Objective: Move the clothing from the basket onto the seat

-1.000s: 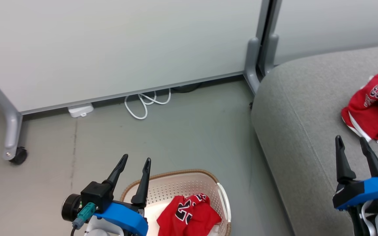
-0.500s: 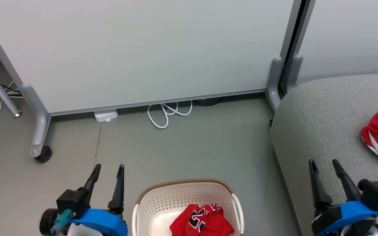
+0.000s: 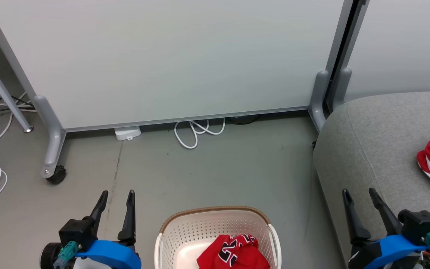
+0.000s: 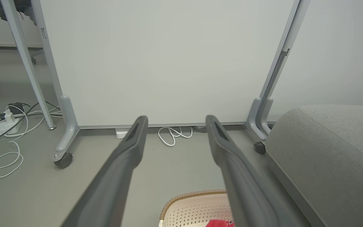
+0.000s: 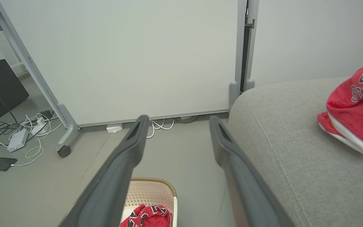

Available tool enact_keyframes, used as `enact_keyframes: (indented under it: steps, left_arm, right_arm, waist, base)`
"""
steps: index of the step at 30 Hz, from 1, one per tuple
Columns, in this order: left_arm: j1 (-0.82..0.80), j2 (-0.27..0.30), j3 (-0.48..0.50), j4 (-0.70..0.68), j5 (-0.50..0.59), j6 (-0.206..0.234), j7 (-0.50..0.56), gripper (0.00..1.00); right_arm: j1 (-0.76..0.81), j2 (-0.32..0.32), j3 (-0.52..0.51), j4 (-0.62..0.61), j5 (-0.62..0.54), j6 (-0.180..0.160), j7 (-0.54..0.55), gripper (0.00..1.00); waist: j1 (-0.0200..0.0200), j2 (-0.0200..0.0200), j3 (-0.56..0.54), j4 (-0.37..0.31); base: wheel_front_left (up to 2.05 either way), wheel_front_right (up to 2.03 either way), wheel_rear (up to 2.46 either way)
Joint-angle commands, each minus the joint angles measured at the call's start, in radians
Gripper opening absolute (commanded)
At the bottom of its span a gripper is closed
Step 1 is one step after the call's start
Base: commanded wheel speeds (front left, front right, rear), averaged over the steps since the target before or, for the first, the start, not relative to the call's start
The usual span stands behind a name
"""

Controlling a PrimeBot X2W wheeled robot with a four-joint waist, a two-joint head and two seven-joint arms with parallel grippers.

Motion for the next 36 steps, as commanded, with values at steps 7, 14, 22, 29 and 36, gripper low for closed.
enact_keyframes:
  steps: [7, 14, 22, 29, 36]
  left_arm:
    - [0.007, -0.011, 0.011, 0.001, 0.013, -0.001, -0.005, 1.00]
    - [0.006, -0.014, 0.010, 0.003, 0.010, -0.001, -0.005, 1.00]
    - [0.009, -0.017, 0.009, -0.003, 0.013, -0.001, -0.005, 1.00]
    - [0.003, -0.016, -0.011, 0.006, 0.005, -0.001, -0.005, 1.00]
    - [-0.056, -0.019, -0.048, 0.037, -0.006, -0.001, -0.005, 1.00]
  right_arm:
    - [0.017, 0.003, 0.011, -0.007, 0.000, 0.000, 0.004, 1.00]
    - [0.016, 0.003, 0.013, -0.006, -0.004, 0.000, 0.007, 1.00]
    - [0.008, 0.003, 0.018, -0.003, -0.007, 0.000, 0.004, 1.00]
    - [-0.016, -0.007, 0.045, 0.001, 0.003, 0.000, -0.001, 1.00]
    - [-0.086, -0.025, 0.097, -0.020, 0.004, 0.000, 0.002, 1.00]
  waist:
    - [0.0000, -0.0001, 0.002, 0.000]
    - [0.0000, -0.0001, 0.003, -0.005]
    - [0.0000, -0.0001, 0.010, -0.014]
    - [0.0000, -0.0001, 0.041, -0.055]
    - [0.0000, -0.0001, 0.152, -0.132]
  base:
    - [0.00, 0.00, 0.00]
    - [0.00, 0.00, 0.00]
    - [0.00, 0.00, 0.00]
    - [0.00, 0.00, 0.00]
    - [0.00, 0.00, 0.00]
